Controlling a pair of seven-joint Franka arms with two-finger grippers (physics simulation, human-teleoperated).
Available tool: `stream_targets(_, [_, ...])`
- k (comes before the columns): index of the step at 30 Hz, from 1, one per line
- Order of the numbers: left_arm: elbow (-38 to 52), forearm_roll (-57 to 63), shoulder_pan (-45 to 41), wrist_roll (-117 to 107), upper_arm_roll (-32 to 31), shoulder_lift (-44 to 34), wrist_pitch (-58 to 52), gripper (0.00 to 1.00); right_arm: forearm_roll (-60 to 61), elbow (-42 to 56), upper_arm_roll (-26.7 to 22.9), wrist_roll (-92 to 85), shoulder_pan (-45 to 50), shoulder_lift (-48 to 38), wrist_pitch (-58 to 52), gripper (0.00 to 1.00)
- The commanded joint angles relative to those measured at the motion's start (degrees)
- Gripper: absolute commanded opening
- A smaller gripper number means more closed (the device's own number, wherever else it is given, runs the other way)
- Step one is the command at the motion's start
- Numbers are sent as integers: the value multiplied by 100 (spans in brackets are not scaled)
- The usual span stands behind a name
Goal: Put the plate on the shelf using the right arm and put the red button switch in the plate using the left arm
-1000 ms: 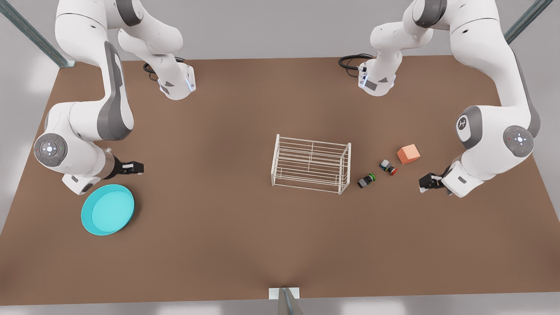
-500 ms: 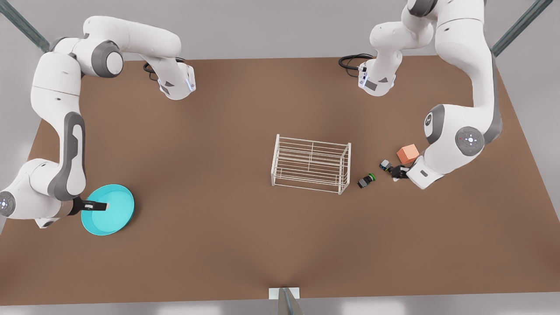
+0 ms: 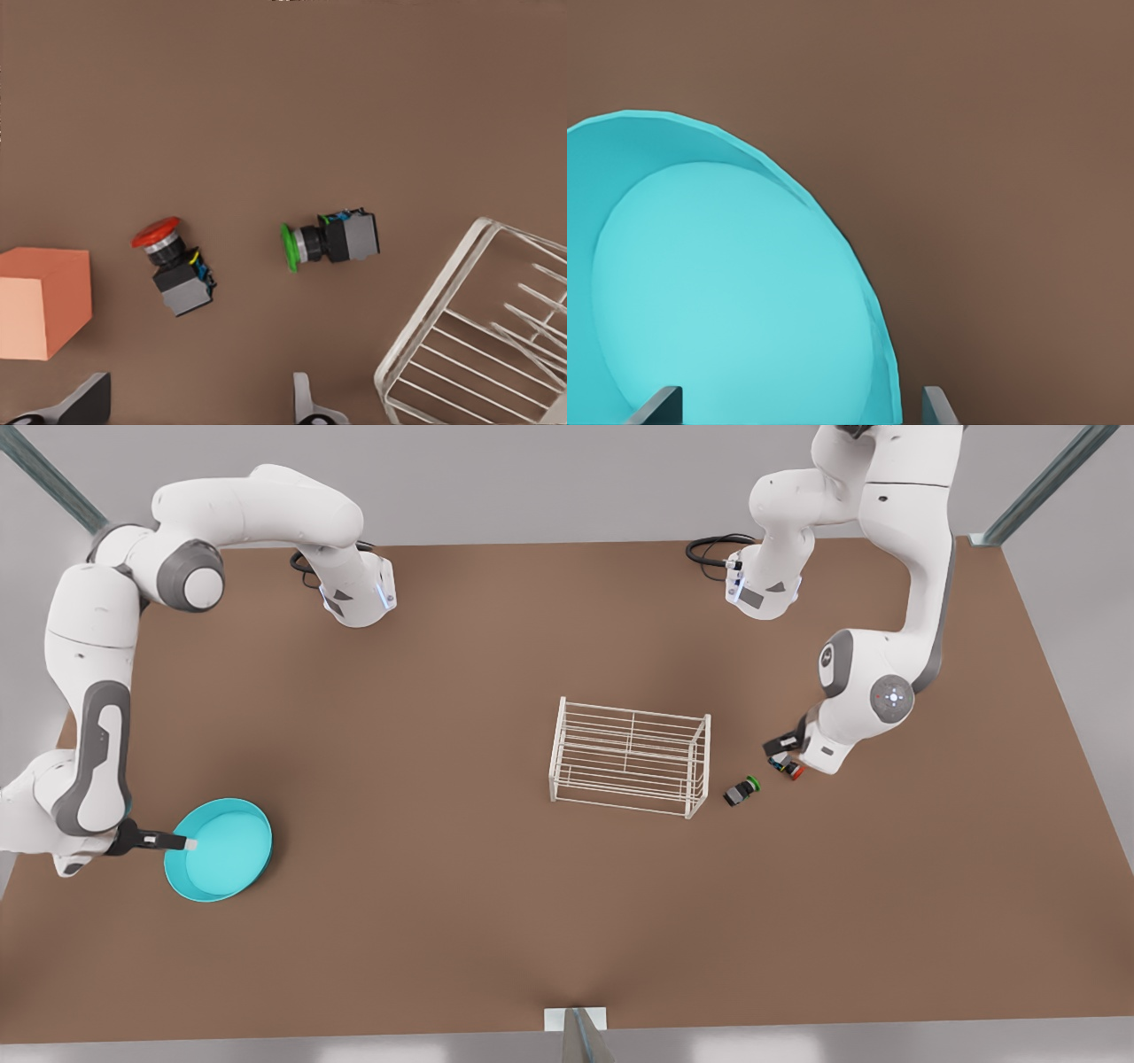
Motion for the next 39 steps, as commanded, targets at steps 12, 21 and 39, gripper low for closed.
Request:
stream_targets(12, [-342, -205, 605, -934, -1, 735, 2023, 100, -41, 6, 8, -1302, -134, 119, 125, 40])
stream_targets(21, [-650, -170, 649, -705, 16, 709, 2040, 100, -68, 41, 25, -1302, -99, 14, -7, 22])
stream_targets(39, [-940, -144, 263, -977, 7, 1254, 2840, 100, -411, 393, 974, 2574, 2590, -1726, -2160, 25])
